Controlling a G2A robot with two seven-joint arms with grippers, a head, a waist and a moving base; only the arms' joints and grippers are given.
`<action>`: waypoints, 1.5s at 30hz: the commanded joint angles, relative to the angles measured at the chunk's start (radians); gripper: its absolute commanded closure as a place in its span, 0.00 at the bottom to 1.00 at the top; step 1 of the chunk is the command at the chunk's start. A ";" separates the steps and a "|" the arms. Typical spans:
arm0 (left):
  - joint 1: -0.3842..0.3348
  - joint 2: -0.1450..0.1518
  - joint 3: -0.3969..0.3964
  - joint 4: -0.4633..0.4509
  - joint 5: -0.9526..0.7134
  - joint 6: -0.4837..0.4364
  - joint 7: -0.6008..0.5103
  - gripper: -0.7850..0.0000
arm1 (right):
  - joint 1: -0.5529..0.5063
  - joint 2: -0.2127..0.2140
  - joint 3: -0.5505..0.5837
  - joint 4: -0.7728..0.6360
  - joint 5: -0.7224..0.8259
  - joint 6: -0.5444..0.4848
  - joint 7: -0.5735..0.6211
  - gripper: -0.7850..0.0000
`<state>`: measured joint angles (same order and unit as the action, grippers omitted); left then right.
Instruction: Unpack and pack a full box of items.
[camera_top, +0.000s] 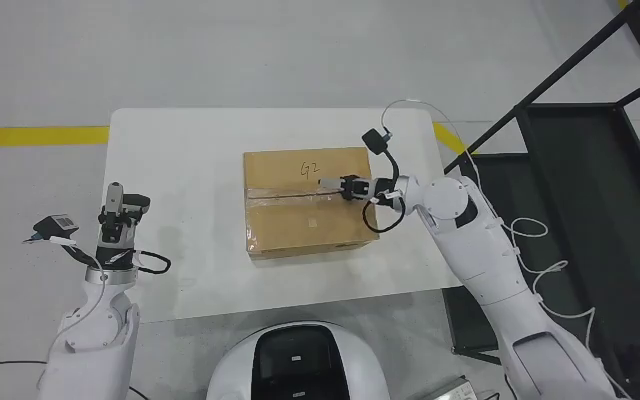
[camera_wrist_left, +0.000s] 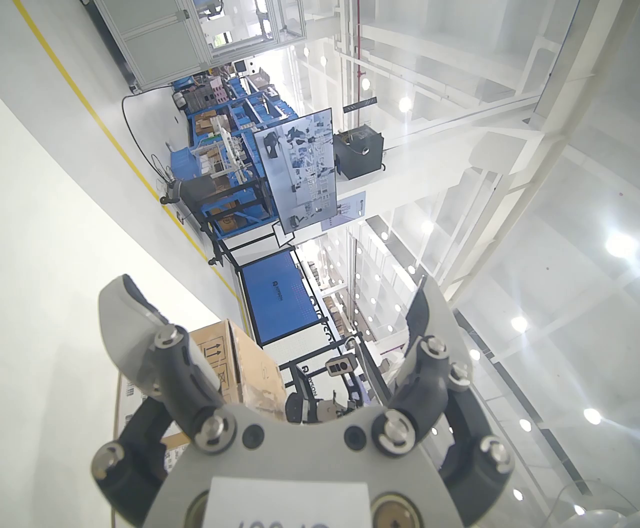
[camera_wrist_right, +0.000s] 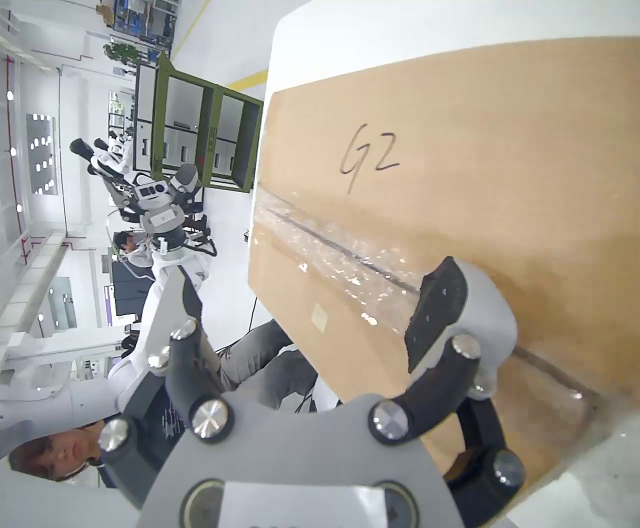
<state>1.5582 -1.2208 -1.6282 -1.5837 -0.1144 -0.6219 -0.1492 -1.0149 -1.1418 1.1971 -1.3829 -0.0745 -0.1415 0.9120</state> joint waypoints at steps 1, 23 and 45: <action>0.000 0.000 0.000 0.000 0.000 0.000 0.000 0.00 | -0.001 0.003 0.011 0.017 -0.003 -0.003 -0.002 0.00; 0.000 0.000 0.000 0.000 0.000 0.000 0.000 0.00 | -0.242 0.046 0.272 -0.232 0.159 -0.219 -0.194 0.00; 0.000 0.000 0.000 0.000 0.000 0.000 0.000 0.00 | -0.248 0.041 0.305 -0.159 0.239 -0.305 -0.317 0.00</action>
